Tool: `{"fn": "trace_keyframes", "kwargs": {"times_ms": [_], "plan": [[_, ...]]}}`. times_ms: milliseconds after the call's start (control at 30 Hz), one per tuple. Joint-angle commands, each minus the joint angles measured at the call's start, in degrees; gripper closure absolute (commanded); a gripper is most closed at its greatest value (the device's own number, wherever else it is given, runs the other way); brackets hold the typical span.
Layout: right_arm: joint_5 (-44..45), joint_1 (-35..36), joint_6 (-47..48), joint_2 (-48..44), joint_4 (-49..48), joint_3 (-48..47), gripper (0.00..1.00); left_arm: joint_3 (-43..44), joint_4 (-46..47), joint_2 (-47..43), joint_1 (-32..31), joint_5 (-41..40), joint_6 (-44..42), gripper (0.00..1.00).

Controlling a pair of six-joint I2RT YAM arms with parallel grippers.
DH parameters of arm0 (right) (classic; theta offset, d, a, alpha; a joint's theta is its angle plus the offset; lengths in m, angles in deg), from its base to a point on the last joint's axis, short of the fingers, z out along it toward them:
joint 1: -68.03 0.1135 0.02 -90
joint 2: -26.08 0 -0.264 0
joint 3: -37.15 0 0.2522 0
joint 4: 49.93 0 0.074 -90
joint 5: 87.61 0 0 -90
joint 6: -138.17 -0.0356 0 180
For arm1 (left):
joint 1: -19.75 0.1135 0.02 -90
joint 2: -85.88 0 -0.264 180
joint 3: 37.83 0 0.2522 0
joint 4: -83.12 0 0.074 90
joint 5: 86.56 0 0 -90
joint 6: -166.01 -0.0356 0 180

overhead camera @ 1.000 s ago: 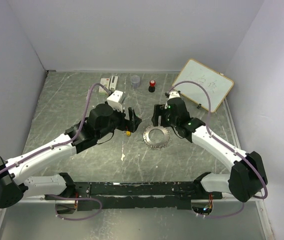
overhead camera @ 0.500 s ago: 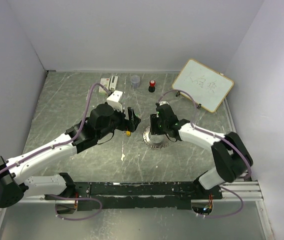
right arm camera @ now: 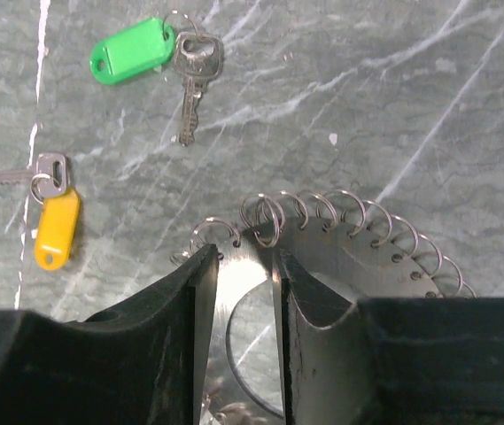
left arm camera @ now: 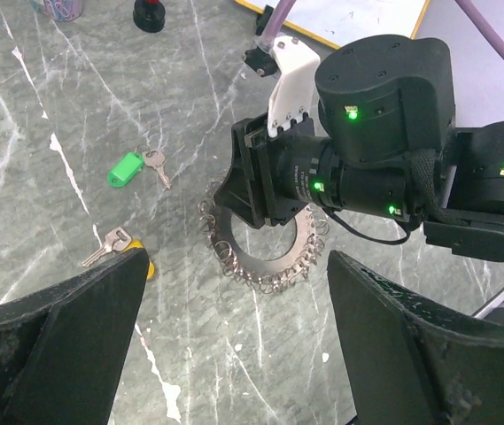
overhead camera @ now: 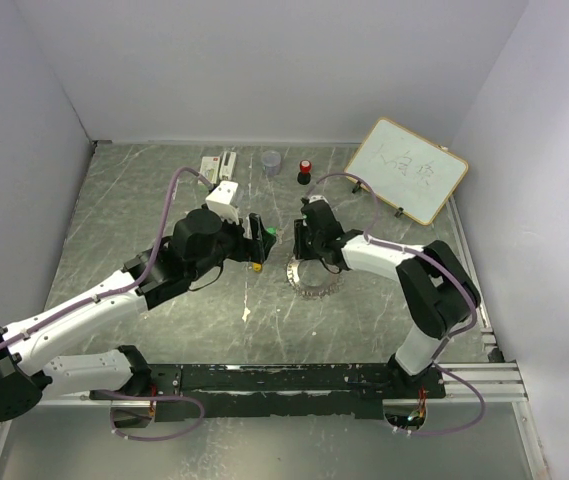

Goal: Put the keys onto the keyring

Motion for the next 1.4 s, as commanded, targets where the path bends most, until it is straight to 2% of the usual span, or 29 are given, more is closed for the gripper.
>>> {"fn": "trace_keyframes", "kwargs": {"times_ms": [0,467,567,700,1100,1167,1233,1367], "plan": [[0.8,-0.6,-0.9,2.2,-2.5,-1.8,0.70,0.7,-1.2,-0.4,-0.3,-1.5,-1.0,0.07],[1.1,-2.0,-1.9,3.5,-3.1,-1.8,0.78,1.2,-1.1,0.5,-0.2,-1.8,-1.7,0.06],[0.6,-2.1,-2.0,3.8,-3.4,-1.7,0.83,1.3,-1.2,0.5,-0.2,-1.8,-1.7,0.06],[0.8,-2.1,-2.1,3.9,-3.7,-1.4,0.97,0.7,-1.2,-0.1,-0.2,-2.0,-1.3,0.06],[-0.4,-2.1,-2.0,5.9,-3.1,-2.4,0.86,1.1,-1.6,-0.2,-0.2,-1.9,-1.3,0.06],[-0.6,-2.1,-2.1,5.9,-3.3,-2.2,0.91,1.0,-1.8,-0.4,-0.2,-2.0,-1.2,0.06],[0.1,-2.1,-2.3,5.2,-3.1,-2.0,1.00,0.9,-1.8,-0.6,-0.2,-2.0,-1.1,0.06],[1.5,-2.1,-0.9,-0.9,-4.8,0.5,1.00,0.7,-1.6,-0.9,-0.2,-2.0,-1.0,0.06]]}}
